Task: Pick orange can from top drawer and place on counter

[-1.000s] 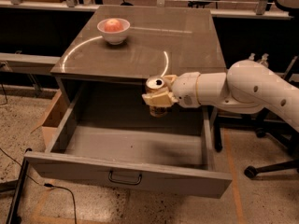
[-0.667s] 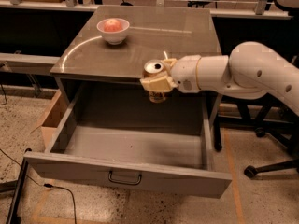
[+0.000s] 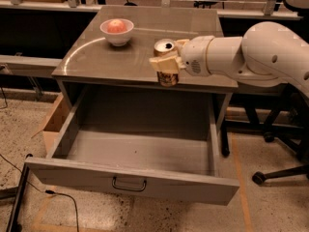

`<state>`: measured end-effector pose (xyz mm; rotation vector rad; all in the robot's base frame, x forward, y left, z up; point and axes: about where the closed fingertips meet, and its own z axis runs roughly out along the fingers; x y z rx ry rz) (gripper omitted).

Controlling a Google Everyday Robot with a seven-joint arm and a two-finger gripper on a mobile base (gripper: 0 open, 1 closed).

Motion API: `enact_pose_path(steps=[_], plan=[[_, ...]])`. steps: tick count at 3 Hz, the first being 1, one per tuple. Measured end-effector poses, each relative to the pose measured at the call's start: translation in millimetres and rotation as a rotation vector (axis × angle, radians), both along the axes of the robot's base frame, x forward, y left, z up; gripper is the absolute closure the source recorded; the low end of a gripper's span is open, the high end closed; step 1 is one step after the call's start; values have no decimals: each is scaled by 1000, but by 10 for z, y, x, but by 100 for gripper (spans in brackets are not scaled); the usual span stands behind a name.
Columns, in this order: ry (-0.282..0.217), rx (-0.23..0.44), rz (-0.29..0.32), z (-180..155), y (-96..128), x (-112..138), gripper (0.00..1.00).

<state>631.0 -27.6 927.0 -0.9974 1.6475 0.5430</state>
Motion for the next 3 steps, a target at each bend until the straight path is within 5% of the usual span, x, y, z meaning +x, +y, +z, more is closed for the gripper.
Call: enact_pose_path(steps=[2,3], plan=[[-78,64,-135,109,-200,662,100],[-68,84,-161,56,-235,1032,100]])
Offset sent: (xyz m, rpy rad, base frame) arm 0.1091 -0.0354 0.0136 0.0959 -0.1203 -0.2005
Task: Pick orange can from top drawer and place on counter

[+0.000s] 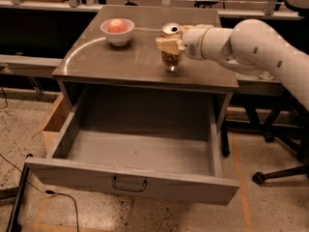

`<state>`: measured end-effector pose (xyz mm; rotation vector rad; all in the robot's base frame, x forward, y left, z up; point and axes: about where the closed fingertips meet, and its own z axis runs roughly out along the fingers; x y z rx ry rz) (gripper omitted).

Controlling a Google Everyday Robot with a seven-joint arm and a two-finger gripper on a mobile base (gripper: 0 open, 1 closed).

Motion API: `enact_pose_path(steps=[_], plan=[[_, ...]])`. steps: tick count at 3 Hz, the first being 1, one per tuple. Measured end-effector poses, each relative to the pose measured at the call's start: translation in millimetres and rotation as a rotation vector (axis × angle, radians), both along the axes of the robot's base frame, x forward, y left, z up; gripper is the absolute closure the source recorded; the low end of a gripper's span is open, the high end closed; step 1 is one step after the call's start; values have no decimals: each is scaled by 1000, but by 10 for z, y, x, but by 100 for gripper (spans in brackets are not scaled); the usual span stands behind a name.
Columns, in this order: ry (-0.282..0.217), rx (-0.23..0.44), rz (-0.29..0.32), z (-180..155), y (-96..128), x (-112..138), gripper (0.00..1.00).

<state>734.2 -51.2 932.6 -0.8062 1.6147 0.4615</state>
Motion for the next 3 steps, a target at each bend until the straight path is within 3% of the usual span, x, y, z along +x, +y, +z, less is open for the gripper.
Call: enact_pose_path(steps=[1,3], plan=[[31,6,-22,-62,-18,337,84],[98,13,-48,-267,-29,630,38]])
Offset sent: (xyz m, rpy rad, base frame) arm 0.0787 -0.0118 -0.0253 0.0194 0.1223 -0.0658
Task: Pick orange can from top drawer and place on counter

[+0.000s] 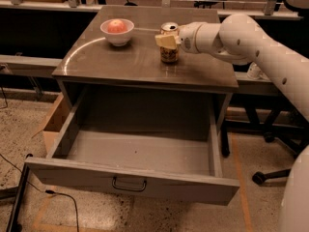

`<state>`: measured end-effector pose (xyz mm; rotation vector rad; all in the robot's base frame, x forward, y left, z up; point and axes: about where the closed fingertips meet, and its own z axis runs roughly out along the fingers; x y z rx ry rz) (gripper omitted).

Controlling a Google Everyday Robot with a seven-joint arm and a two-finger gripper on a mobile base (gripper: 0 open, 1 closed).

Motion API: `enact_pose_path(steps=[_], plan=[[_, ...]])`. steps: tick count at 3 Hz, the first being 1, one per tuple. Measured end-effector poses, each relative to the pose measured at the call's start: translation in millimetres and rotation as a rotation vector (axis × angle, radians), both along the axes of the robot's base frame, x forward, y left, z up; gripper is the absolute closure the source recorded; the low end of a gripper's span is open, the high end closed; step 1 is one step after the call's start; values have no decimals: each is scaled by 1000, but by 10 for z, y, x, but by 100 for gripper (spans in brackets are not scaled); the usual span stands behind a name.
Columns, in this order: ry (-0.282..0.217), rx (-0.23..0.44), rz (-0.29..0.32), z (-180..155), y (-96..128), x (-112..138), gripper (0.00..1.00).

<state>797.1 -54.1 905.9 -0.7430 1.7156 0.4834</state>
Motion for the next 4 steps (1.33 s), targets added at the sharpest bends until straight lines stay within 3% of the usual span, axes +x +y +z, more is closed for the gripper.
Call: enact_pose_path(steps=[1,2,3,4], plan=[[2,3,-8,-50,5,33,15],[-5,3,-22,-31,-39,-3,0],[-21,-6,-57,77,-190,-185,0],[-58,-33,-131,323,-485,-543,0]])
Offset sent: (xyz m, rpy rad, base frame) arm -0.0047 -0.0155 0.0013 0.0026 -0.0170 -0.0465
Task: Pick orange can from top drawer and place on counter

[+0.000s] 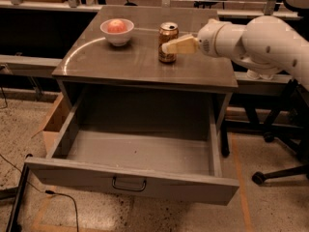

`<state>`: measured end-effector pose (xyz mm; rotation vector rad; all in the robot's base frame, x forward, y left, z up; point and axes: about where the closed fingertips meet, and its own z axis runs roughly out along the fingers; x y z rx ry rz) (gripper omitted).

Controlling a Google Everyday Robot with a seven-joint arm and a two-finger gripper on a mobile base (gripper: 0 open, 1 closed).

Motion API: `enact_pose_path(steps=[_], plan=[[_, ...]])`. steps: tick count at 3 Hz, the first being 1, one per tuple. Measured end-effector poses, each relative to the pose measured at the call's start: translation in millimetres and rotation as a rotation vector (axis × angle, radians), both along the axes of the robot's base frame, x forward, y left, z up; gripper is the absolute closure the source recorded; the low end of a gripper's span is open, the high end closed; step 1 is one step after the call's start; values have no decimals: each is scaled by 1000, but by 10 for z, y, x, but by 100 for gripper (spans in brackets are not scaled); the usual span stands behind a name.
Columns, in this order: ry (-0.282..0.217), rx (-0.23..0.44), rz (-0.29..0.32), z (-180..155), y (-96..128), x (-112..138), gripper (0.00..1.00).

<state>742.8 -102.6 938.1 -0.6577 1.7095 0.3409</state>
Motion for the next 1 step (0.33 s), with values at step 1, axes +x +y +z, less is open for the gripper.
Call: enact_pose_path(steps=[1], plan=[[-43,-61,-125,300,-404,-435,0]])
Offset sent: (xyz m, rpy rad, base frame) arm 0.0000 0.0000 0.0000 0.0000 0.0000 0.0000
